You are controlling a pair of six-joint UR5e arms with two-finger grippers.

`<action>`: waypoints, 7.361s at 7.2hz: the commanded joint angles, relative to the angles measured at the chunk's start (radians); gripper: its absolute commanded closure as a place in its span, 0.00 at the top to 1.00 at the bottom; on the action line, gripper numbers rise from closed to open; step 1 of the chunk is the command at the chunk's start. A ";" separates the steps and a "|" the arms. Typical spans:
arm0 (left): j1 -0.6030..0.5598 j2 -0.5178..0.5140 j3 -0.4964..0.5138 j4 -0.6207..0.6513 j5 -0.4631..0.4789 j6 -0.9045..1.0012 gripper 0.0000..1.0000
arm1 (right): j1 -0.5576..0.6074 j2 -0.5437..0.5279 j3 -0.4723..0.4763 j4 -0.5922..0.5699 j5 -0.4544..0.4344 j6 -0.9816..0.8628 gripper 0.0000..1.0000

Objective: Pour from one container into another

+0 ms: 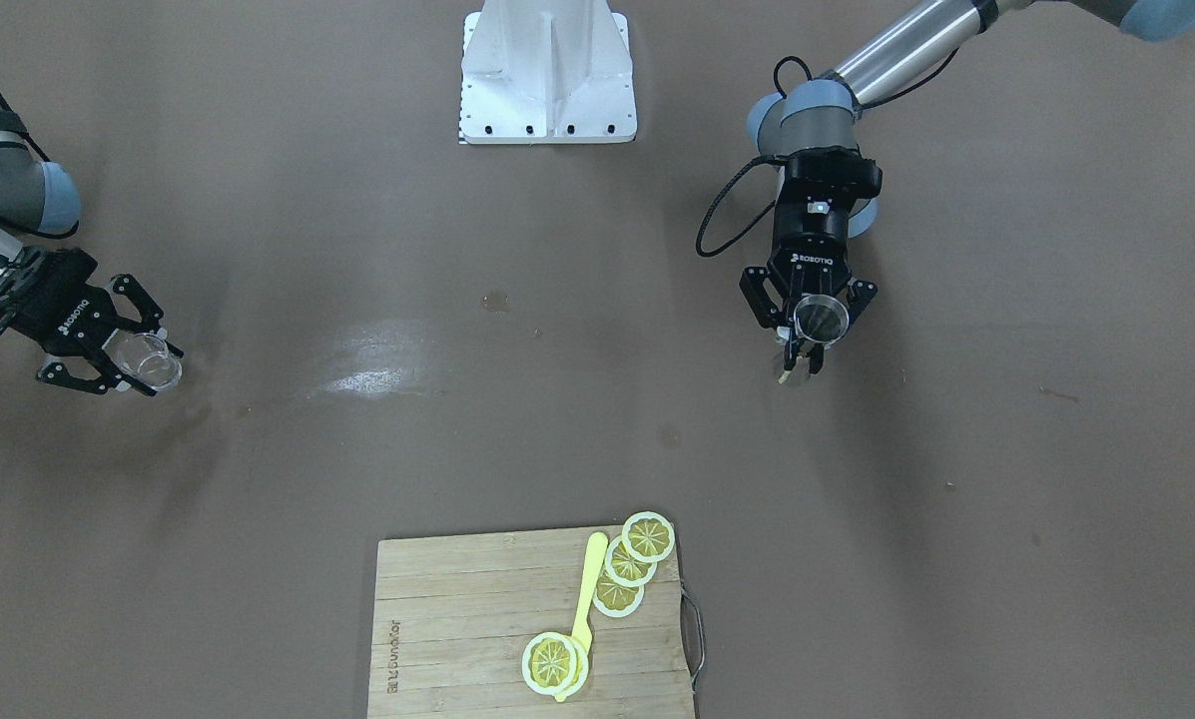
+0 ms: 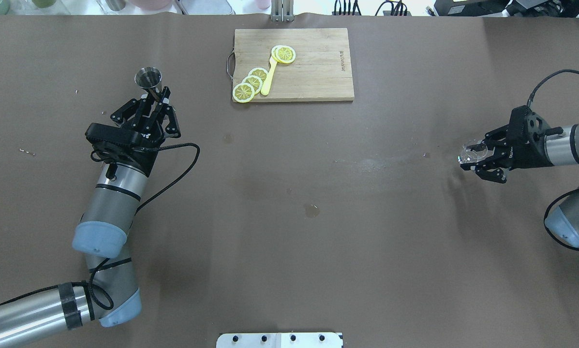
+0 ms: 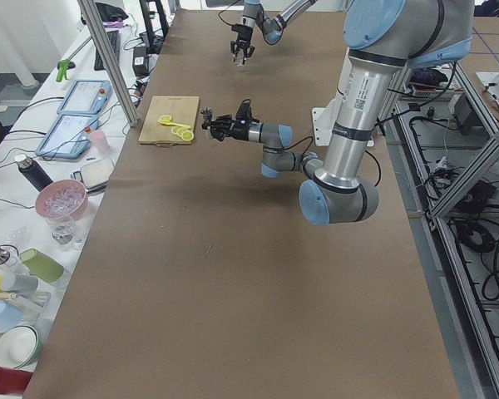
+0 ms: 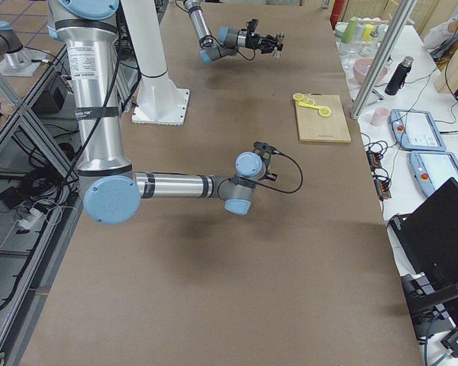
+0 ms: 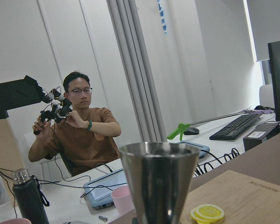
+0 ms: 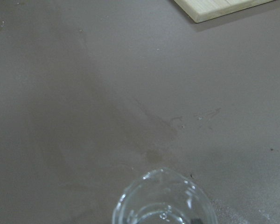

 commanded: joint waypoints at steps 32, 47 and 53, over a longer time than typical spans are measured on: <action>0.246 0.134 -0.086 1.264 0.469 -1.256 0.00 | 0.182 0.095 0.291 -0.601 -0.042 -0.032 1.00; 0.259 0.140 -0.101 1.292 0.503 -1.262 0.99 | 0.607 -0.181 0.328 -1.441 0.068 -0.012 1.00; 0.325 0.258 -0.267 1.294 0.549 -1.261 0.99 | 0.609 -0.176 0.335 -1.440 0.071 -0.012 1.00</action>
